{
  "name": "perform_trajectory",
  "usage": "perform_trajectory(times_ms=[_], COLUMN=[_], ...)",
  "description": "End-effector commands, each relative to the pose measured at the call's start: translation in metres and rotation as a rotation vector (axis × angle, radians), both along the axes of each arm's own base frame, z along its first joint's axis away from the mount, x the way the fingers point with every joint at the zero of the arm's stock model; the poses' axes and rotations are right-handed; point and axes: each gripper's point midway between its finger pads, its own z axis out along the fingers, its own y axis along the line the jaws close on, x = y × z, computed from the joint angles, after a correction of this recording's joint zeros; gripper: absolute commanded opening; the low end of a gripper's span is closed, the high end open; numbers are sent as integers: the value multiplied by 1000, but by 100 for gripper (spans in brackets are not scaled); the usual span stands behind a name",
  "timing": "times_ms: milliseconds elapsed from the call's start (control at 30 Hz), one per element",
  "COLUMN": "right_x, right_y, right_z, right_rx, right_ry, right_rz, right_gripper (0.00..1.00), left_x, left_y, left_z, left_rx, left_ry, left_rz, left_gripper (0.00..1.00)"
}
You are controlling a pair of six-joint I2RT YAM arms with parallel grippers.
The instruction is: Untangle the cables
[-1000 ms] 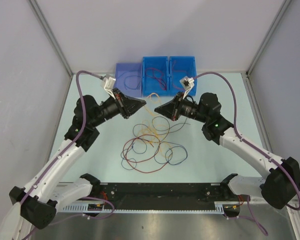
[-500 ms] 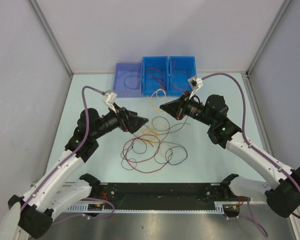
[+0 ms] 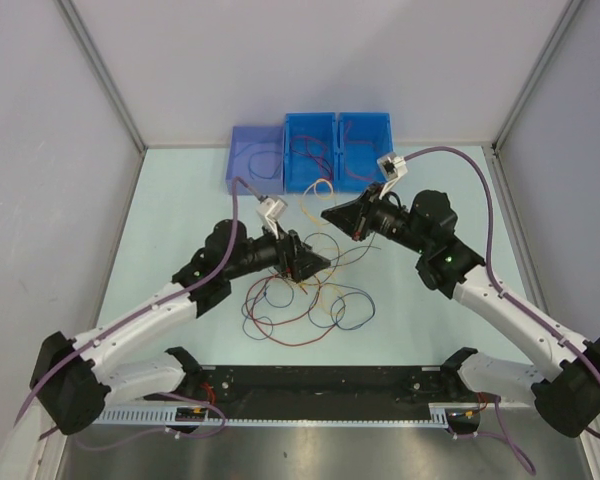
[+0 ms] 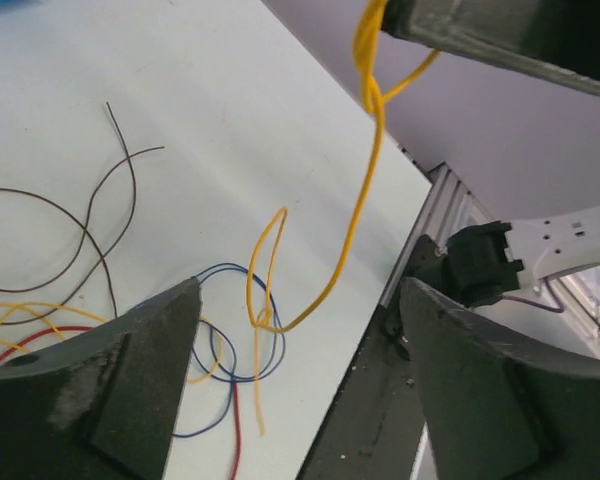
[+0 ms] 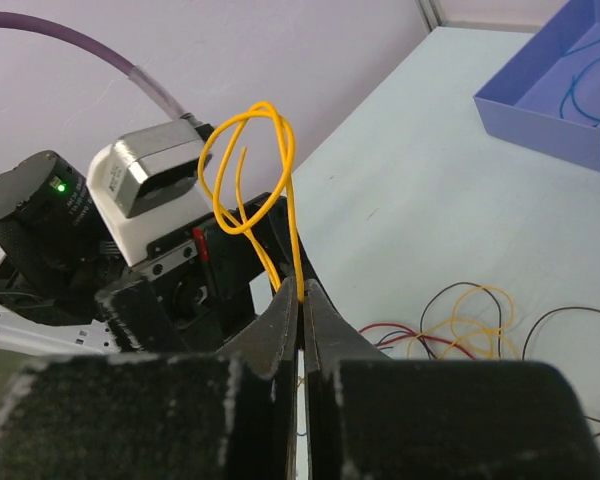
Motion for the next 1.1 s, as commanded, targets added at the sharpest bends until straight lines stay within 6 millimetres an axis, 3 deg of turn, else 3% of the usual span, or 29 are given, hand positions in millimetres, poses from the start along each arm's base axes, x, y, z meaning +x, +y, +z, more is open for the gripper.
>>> perform_trajectory(times_ms=[0, 33, 67, 133, 267, 300, 467, 700, 767, 967, 1067], right_x=[-7, -7, -8, -8, -5, -2, 5, 9, 7, 4, 4], right_y=[-6, -6, -7, -9, -20, -24, -55, -91, -96, -97, -94], right_z=[34, 33, 34, 31, 28, 23, 4, -20, -23, -20, -20], right_rx=[45, 42, 37, 26, -4, -27, -109, -230, -241, -233, -222], right_ry=[-65, -62, -66, -63, -70, -61, -10, 30, 42, 40, 54], right_rz=[-13, -13, -14, -20, -57, -76, -162, -282, -293, -293, -282], right_gripper=[0, 0, 0, 0, 0, 0, 0, 0, 0, 0, 0], left_x=[16, 17, 18, 23, 27, 26, 43, 52, 54, 58, 54], left_y=[-14, -15, -16, -12, 11, 20, 73, 130, 133, 126, 120], left_z=[32, 35, 33, 38, 41, 53, 68, 118, 127, 117, 123], left_rx=[-34, -35, -27, -21, 53, 58, 188, 197, 197, 196, 158], left_ry=[-116, -120, -119, -126, -140, -157, -186, -222, -234, -198, -206], left_rz=[12, 14, 12, 47, 145, 179, 407, 591, 606, 589, 564], left_gripper=[77, 67, 33, 0, 0, 0, 0, 0, 0, 0, 0])
